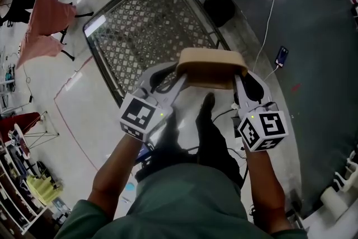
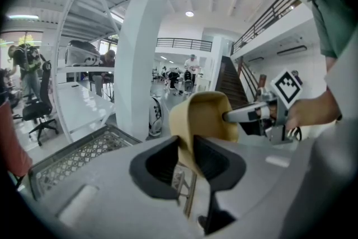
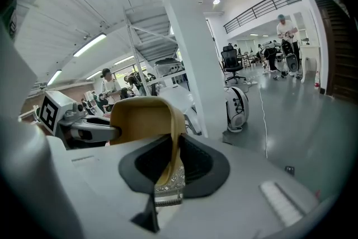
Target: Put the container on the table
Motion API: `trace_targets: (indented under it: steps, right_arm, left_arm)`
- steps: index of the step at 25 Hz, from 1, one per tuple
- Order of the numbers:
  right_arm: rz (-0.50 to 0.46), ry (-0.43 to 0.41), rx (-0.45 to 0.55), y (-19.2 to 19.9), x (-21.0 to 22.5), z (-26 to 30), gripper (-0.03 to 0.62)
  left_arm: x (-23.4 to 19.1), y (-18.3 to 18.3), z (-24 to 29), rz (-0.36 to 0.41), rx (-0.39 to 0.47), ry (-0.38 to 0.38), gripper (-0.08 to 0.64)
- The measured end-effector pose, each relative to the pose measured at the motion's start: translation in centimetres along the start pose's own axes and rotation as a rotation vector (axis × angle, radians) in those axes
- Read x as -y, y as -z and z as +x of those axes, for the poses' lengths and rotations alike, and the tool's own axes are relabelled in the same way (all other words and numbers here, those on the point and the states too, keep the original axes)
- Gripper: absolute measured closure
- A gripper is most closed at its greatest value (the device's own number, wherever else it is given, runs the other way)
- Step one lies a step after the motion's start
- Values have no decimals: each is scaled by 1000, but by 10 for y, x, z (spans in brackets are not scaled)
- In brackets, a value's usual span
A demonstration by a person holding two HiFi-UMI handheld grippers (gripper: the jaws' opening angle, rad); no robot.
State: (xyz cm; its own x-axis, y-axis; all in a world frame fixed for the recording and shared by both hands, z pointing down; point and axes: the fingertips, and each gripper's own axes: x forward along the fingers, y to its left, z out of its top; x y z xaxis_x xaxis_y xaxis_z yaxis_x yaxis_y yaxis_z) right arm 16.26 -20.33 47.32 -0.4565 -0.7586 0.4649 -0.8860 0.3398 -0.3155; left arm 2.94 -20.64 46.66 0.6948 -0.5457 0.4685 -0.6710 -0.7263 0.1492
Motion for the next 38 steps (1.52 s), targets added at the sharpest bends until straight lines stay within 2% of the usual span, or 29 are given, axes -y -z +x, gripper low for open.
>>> trace_targets:
  steps: [13,25,38]
  right_arm:
    - [12,19,-23,8,6,12,538]
    - [12,34,-49,13,7,39,537]
    - [3,50,-99,39,18,69,535]
  left_arm:
    - [-8,13,12,-14,-35,25,471]
    - [-33,28,23,-37,-65,27,471]
    - [-52,66,49,-85,-118,12,480]
